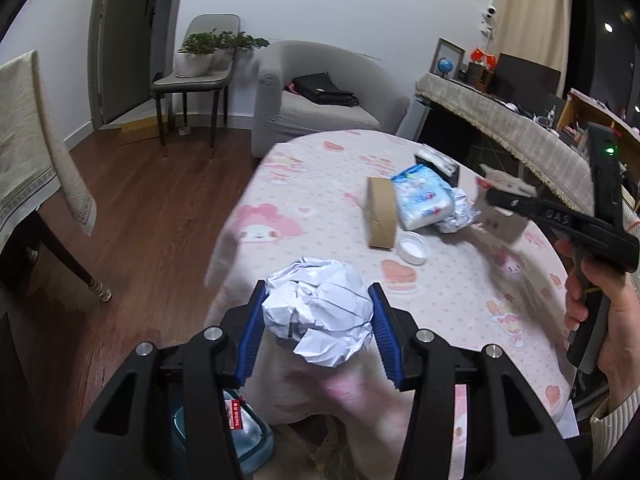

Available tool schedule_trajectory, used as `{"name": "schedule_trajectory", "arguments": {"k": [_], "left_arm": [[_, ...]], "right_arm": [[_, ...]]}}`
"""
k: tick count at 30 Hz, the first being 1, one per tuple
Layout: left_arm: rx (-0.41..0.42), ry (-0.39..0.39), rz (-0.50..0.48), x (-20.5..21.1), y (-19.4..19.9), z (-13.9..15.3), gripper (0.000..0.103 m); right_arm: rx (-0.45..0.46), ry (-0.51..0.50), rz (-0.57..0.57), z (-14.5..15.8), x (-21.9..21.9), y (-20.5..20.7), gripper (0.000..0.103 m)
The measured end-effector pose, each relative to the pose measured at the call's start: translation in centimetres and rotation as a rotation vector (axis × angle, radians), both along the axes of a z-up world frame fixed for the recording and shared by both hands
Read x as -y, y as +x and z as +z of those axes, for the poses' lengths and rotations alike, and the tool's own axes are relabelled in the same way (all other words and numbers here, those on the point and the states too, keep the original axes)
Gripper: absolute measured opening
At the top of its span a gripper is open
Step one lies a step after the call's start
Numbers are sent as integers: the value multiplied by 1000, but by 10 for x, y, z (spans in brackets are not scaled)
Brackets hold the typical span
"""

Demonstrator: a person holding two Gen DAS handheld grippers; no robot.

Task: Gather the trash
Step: 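Grasp the crumpled white paper with the left tool while the right tool grasps the barcode box, then carry both items over the teal bin and open both tools to drop them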

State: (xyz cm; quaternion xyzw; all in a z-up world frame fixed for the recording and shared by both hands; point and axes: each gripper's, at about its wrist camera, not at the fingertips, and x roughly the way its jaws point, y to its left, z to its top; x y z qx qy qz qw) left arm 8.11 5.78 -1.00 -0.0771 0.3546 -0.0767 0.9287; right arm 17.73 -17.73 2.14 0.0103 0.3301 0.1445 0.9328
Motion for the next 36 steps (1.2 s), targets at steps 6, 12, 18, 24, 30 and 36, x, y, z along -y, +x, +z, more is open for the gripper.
{"name": "schedule_trajectory", "arguments": {"k": [6,12,18,24,30,36], "left_arm": [[-4,2,26,-18,-5,-2,53],[-7,3,49,-35,-11,-3,53],[-20,5,76,-51,-15,-8,53],[-56,11,110,-73,-21,-20,53],[-112,22,149,-95,-27,-36,53],[-180,32,183,-119,-34,-60,53]], "right_arm": [[118,-19,-49,21,-4,-13,43],[155,7,-33,28,-12,-16,43],[176,30,23,32,-32,-20,43],[159,50,112,31,-67,-23,43],[135,77,208,28,-107,-29,43],[116,89,299,24,-148,-38,43]]}}
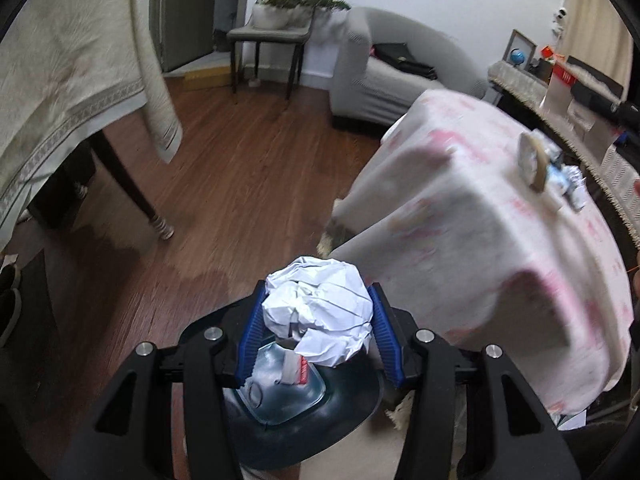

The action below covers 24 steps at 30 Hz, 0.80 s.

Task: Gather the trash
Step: 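Carry both items over the teal bin and open both tools to drop them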

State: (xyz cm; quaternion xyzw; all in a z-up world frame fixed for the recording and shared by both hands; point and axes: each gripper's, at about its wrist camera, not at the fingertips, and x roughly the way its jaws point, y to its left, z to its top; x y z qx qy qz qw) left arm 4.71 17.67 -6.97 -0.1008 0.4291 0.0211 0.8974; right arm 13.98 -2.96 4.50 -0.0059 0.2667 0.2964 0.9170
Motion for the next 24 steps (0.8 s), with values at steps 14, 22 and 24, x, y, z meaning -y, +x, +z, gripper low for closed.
{"name": "schedule_trajectory", "arguments": {"k": [14,22,24], "left_arm": [[-171,-30,33,-43,-25,-52,52],[-267,-66,36,-55,-34,-78,52],[-289,-78,31,-55,-35,-86,52]], "right_arm": [[-96,-61,234,-25,-101,-22,43],[-160,-141,315,-50,-146,-33,43],[-176,-152,324,-55,-153,-33,43]]}}
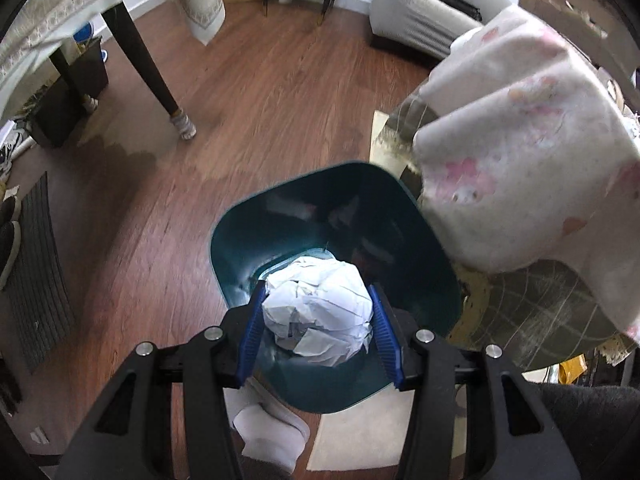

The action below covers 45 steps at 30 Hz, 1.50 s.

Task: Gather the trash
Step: 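Carry both items over the teal bin and open both tools to drop them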

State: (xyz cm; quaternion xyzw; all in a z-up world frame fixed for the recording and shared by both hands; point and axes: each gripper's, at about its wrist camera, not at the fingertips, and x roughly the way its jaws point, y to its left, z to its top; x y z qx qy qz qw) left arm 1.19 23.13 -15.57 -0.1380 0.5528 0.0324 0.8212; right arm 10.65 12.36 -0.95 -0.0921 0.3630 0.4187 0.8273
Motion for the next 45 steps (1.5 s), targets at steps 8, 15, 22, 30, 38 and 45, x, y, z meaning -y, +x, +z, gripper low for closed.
{"name": "schedule_trajectory", "arguments": {"k": [8,15,22,30,38,45], "left_arm": [[-90,-18,-34,3,-1,-31,53],[-98,-30,-35,-3,-4,-33,59],[-46,-5,-31,-6,-7,-16,65],[87,60,15,-20,-11,33,58],[250,65,47,-27,-14,94,47],[333,65,56,-28,-12,129,35]], "right_arm": [[-79,-89,2,-33,-22,5,43],[-148,-196,13,-73,-37,8,43],[-184,-261,10,-98,-44,9,43],[-220,-311,28,-126,-55,4,43],[-240,-369,60,-149,-66,-8,43],[-246,-412,92,-161,-67,-23,43]]}}
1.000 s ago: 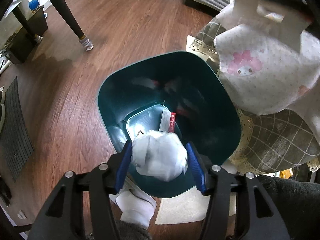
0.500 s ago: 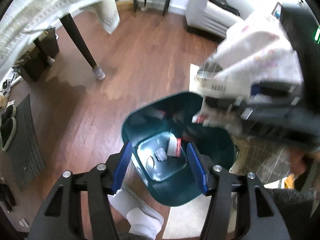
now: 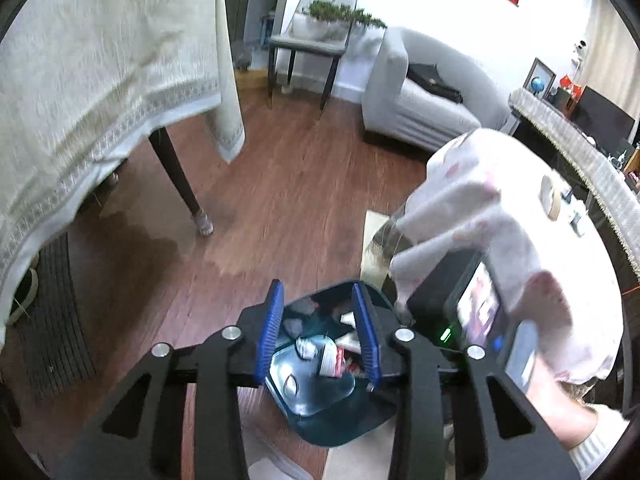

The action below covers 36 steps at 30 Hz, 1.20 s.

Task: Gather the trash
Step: 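Carry both items over the teal bin and open both tools to drop them, then move both open tools back over the table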

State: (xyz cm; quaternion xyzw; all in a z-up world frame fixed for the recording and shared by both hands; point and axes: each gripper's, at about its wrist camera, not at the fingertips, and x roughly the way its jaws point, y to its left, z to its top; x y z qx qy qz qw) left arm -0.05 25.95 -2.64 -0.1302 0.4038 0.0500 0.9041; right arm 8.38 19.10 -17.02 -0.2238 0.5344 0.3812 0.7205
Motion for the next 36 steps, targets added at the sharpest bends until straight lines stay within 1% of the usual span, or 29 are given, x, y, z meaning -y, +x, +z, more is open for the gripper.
{"name": "schedule_trajectory", "arguments": {"k": [5,6,7,8,10,12,15,21,25,28,31,36], "left_arm": [[62,-18,11,1,1,24,34],[77,-8,19,2,1,30,34],[88,1,26,2,2,34,34],[95,5,29,3,1,37,34],[114,4,32,7,1,45,34],[137,14,21,12,1,53,34],[173,41,13,20,1,64,34],[197,34,8,31,8,71,34],[200,46,-5,42,14,72,36],[210,50,-11,48,17,74,40],[228,47,-14,55,22,77,45],[268,28,-17,63,28,82,55]], "right_arm": [[-10,-32,32,-14,1,-12,46],[-5,-38,48,-17,1,-16,50],[-1,-46,61,-19,0,-19,57],[6,-53,69,-20,1,-22,61],[33,-58,80,-20,3,-27,73],[37,-56,89,-19,8,-30,76],[43,-36,102,-11,14,-33,76],[94,73,110,36,30,-35,76],[164,169,108,82,46,-38,76],[222,239,106,113,59,-39,76],[269,285,98,134,73,-40,76],[349,315,66,162,97,-34,76]]}}
